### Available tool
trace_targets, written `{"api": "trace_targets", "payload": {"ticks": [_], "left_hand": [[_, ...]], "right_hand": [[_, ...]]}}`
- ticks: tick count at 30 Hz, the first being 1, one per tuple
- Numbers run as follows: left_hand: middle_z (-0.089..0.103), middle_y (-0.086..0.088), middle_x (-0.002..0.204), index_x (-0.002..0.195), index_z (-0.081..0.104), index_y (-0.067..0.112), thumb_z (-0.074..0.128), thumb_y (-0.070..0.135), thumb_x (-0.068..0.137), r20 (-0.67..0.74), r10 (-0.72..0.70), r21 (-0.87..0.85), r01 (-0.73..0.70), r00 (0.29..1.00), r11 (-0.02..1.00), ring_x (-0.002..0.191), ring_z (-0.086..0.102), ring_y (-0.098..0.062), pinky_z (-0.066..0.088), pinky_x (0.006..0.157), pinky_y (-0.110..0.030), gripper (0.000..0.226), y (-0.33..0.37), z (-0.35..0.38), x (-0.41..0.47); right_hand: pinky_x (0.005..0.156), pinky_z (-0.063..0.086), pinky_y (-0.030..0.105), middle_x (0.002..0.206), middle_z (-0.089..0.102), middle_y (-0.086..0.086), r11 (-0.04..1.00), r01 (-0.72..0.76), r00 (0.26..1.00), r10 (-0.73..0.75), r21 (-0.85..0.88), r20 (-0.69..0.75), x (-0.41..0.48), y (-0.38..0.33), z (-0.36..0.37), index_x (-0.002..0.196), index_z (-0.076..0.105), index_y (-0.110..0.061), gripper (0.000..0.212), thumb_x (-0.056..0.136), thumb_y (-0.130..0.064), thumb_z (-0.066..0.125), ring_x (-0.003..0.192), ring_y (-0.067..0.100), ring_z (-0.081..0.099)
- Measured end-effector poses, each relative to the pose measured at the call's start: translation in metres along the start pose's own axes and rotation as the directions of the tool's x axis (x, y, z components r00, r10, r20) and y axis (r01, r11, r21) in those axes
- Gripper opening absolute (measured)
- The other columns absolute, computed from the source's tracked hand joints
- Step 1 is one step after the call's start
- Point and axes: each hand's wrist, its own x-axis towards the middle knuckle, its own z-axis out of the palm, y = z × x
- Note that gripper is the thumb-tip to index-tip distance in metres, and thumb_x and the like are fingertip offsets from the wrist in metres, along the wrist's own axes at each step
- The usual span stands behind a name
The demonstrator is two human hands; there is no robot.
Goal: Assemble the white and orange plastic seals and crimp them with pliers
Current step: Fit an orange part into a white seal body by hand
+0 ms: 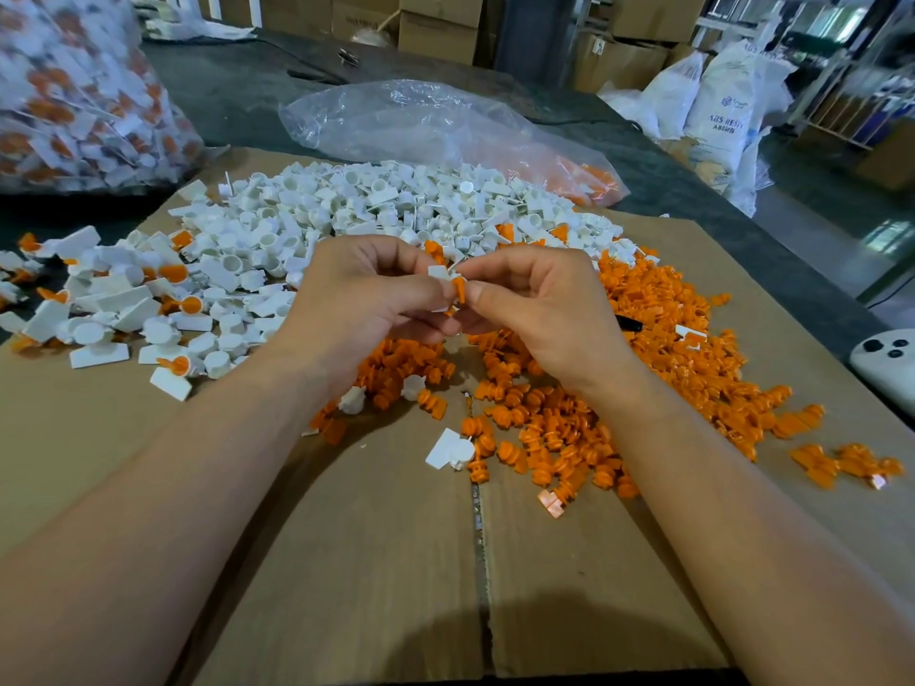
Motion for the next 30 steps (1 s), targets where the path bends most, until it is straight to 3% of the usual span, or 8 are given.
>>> {"api": "trace_targets", "payload": {"ticks": [4, 8, 13, 17, 23, 30], "left_hand": [[0.064, -0.004, 0.052, 0.068, 0.059, 0.005, 0.065, -0.006, 0.076, 0.007, -0.037, -0.013, 0.037, 0.999, 0.999, 0.050, 0.066, -0.016, 0.050, 0.045, -0.018, 0.015, -0.0011, -0.0011, 0.0013], [0.064, -0.004, 0.051, 0.069, 0.058, 0.004, 0.065, -0.006, 0.075, 0.002, -0.065, -0.013, 0.065, 0.998, 0.998, 0.049, 0.065, -0.016, 0.049, 0.044, -0.017, 0.013, -0.0005, -0.0013, 0.0009], [0.063, -0.005, 0.051, 0.067, 0.058, 0.006, 0.065, -0.006, 0.075, -0.012, -0.096, -0.052, 0.095, 0.995, 0.994, 0.047, 0.064, -0.015, 0.048, 0.042, -0.017, 0.016, 0.0027, -0.0024, 0.0000], [0.061, -0.005, 0.049, 0.068, 0.058, 0.003, 0.063, -0.008, 0.074, -0.006, -0.120, -0.049, 0.119, 0.993, 0.992, 0.042, 0.060, -0.013, 0.046, 0.038, -0.016, 0.013, 0.0045, -0.0024, -0.0008], [0.058, -0.002, 0.046, 0.066, 0.058, 0.003, 0.063, -0.008, 0.073, -0.014, -0.137, -0.042, 0.136, 0.990, 0.990, 0.037, 0.055, -0.012, 0.039, 0.034, -0.014, 0.014, 0.0063, -0.0028, -0.0013], [0.059, -0.001, 0.048, 0.064, 0.059, 0.007, 0.066, -0.004, 0.071, -0.038, -0.124, 0.023, 0.125, 0.992, 0.992, 0.037, 0.053, -0.010, 0.032, 0.033, -0.015, 0.014, 0.0074, -0.0029, -0.0030]], "right_hand": [[0.064, 0.055, 0.022, 0.077, 0.066, 0.009, 1.000, -0.021, 1.000, 0.021, 0.002, 0.014, 0.0012, -0.0001, -0.0007, 0.096, 0.064, -0.003, 0.013, 0.084, 0.000, 0.060, 0.066, 0.016, 0.067], [0.062, 0.053, 0.020, 0.075, 0.067, 0.004, 1.000, -0.027, 0.999, 0.027, 0.004, 0.019, 0.0009, 0.0013, -0.0002, 0.093, 0.064, -0.008, 0.012, 0.084, 0.000, 0.060, 0.066, 0.012, 0.067], [0.080, 0.055, 0.028, 0.092, 0.066, -0.005, 0.993, 0.095, 0.995, -0.095, -0.073, -0.003, -0.0015, -0.0010, 0.0030, 0.101, 0.062, -0.029, 0.038, 0.080, 0.004, 0.065, 0.083, 0.011, 0.067], [0.084, 0.054, 0.032, 0.100, 0.067, 0.005, 0.991, 0.127, 0.992, -0.126, -0.038, 0.026, -0.0006, -0.0004, 0.0018, 0.110, 0.059, -0.018, 0.041, 0.079, 0.008, 0.063, 0.091, 0.019, 0.067], [0.079, 0.053, 0.021, 0.090, 0.065, -0.008, 0.992, 0.117, 0.990, -0.114, -0.041, 0.078, 0.0009, 0.0007, -0.0033, 0.117, 0.052, -0.014, 0.042, 0.081, 0.006, 0.061, 0.081, 0.002, 0.064], [0.076, 0.050, 0.015, 0.088, 0.064, -0.011, 0.990, 0.139, 0.986, -0.135, -0.037, 0.094, 0.0010, 0.0034, -0.0057, 0.117, 0.051, -0.011, 0.046, 0.077, 0.006, 0.064, 0.080, -0.004, 0.064]]}}
